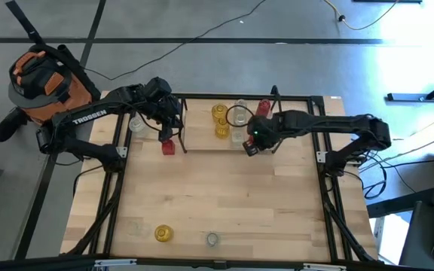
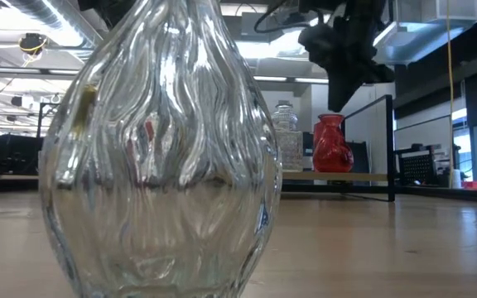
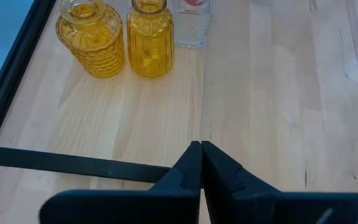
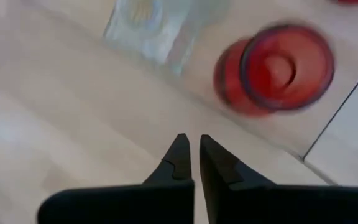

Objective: Sort vases onto shelf
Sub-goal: Adjust the red vase on the shelf

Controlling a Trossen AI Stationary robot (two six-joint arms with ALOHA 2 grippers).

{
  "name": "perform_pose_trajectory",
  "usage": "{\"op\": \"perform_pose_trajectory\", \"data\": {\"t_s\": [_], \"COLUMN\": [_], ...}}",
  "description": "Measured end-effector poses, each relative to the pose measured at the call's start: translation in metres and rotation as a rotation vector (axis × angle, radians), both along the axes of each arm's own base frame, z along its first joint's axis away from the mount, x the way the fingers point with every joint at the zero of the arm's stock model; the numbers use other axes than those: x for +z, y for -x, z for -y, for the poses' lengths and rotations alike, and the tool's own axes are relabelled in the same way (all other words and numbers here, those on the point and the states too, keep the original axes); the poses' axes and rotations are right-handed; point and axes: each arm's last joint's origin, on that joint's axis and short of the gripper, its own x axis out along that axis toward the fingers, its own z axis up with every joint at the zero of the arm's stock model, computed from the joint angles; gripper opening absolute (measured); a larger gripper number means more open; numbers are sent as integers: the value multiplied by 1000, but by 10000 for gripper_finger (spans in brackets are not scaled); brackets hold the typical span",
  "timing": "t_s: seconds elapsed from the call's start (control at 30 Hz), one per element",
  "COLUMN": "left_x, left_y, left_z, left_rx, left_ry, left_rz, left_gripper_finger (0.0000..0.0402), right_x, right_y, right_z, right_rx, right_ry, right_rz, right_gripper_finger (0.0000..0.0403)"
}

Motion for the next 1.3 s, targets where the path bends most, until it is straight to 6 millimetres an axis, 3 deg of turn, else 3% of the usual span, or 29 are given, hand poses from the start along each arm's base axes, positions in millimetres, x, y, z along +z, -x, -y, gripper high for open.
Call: {"op": "perform_pose_trajectory", "data": {"t_s": [1.3], "left_x": [0], "left_y": [0], "left_z": [-1], "left_rx": [10], "left_ry": [-21], "left_rz": [-9], "left_gripper_finger": [0], "right_x": [-5], "right_y": [7], "right_z": [24], "right_rx": [-181], "right_ry": [215], "right_rz": [-103], "right_gripper_finger": [0]}}
